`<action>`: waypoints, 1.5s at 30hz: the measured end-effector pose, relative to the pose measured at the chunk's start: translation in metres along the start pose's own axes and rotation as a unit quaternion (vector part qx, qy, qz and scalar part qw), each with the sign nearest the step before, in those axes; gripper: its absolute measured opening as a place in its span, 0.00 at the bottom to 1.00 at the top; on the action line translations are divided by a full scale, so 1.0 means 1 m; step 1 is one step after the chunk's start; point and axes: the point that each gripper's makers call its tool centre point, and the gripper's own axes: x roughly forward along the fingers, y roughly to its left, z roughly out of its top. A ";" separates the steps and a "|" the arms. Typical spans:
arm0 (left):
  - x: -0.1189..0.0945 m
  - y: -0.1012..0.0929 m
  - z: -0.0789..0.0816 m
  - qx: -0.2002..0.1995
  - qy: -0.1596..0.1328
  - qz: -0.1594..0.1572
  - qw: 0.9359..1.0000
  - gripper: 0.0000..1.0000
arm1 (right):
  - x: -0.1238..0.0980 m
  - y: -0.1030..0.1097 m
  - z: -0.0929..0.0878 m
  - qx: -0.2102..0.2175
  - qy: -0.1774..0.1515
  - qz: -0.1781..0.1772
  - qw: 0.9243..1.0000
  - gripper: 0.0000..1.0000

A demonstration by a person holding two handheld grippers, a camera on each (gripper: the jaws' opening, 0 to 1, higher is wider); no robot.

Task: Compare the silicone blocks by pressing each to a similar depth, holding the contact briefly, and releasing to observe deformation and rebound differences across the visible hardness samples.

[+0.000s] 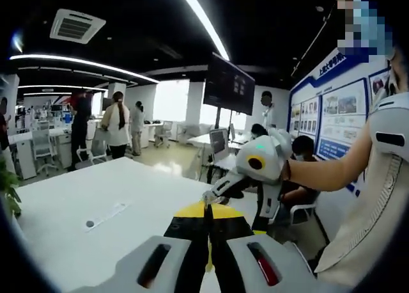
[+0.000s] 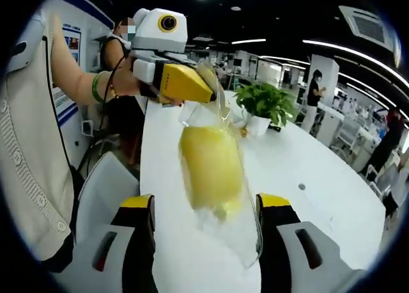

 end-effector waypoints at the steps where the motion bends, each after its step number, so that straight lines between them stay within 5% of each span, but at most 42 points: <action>1: 0.001 0.000 -0.001 0.000 0.001 0.002 1.000 0.00 | -0.004 -0.002 0.002 0.004 -0.012 -0.010 1.000 0.61; 8: 0.013 0.002 -0.009 -0.019 0.000 0.012 1.000 0.00 | -0.040 -0.011 0.022 0.068 -0.145 -0.086 0.983 0.69; 13: 0.023 0.003 -0.017 -0.034 0.002 0.017 0.999 0.00 | -0.064 -0.010 0.024 0.106 -0.200 -0.127 0.966 0.75; 20: 0.039 0.005 -0.030 -0.067 0.001 0.017 0.998 0.00 | -0.105 -0.011 0.022 0.195 -0.297 -0.161 0.921 0.77; 26: 0.059 0.016 -0.044 -0.091 0.003 0.029 0.995 0.00 | -0.126 -0.017 0.006 0.225 -0.311 -0.189 0.904 0.77; 31: 0.075 0.026 -0.058 -0.103 0.012 0.043 0.994 0.00 | -0.142 -0.017 -0.001 0.223 -0.308 -0.220 0.899 0.81; 37: 0.098 0.047 -0.095 -0.158 0.023 0.060 0.985 0.00 | -0.152 -0.023 -0.013 0.234 -0.298 -0.243 0.893 0.81; 39: 0.105 0.054 -0.109 -0.143 0.027 0.068 0.987 0.00 | -0.155 -0.027 -0.017 0.238 -0.296 -0.249 0.891 0.81; 40: 0.107 0.059 -0.121 -0.176 0.037 0.080 0.980 0.00 | -0.154 -0.028 -0.021 0.238 -0.290 -0.254 0.891 0.82; 42: 0.113 0.063 -0.133 -0.164 0.037 0.084 0.982 0.00 | -0.151 -0.033 -0.037 0.231 -0.253 -0.269 0.900 0.83; 45: 0.117 0.073 -0.151 -0.212 0.028 0.102 0.972 0.00 | -0.145 -0.038 -0.058 0.233 -0.210 -0.274 0.909 0.84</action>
